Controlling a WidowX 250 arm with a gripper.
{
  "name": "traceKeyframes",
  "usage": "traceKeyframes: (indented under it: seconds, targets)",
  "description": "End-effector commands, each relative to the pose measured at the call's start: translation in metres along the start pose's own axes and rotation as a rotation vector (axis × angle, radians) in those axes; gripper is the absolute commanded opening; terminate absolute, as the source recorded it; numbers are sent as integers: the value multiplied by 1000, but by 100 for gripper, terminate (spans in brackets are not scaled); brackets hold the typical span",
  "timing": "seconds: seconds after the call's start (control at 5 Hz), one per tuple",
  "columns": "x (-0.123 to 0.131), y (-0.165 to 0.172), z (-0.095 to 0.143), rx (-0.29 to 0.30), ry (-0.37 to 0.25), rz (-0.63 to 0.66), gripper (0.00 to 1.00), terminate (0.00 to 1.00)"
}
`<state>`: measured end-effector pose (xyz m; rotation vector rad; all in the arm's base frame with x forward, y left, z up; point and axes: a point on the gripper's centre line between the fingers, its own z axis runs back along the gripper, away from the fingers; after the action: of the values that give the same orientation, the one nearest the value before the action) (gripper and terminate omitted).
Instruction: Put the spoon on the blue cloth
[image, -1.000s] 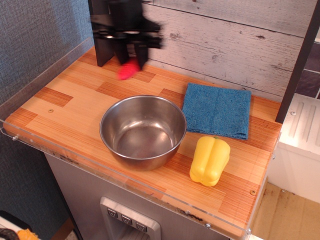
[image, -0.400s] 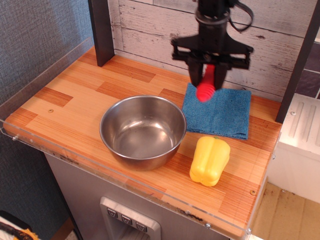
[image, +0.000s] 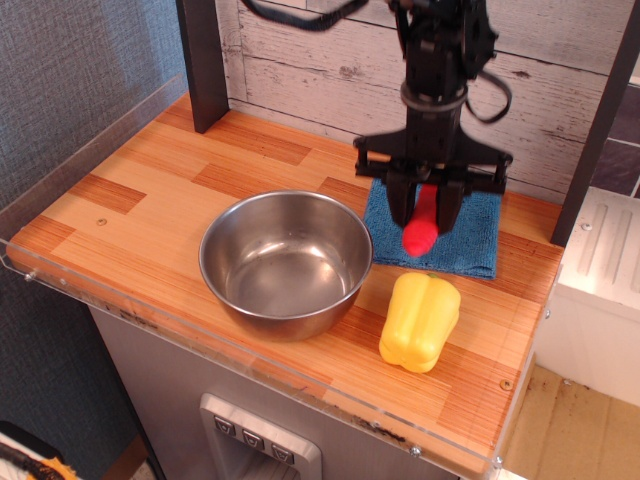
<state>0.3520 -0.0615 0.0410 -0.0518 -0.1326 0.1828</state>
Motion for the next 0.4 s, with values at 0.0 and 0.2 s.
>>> traceKeyframes:
  seconds: [0.0, 0.2]
  targets:
    - [9, 1, 23, -17, -37, -77, 100, 0]
    - [12, 2, 45, -24, -74, -151, 100, 0]
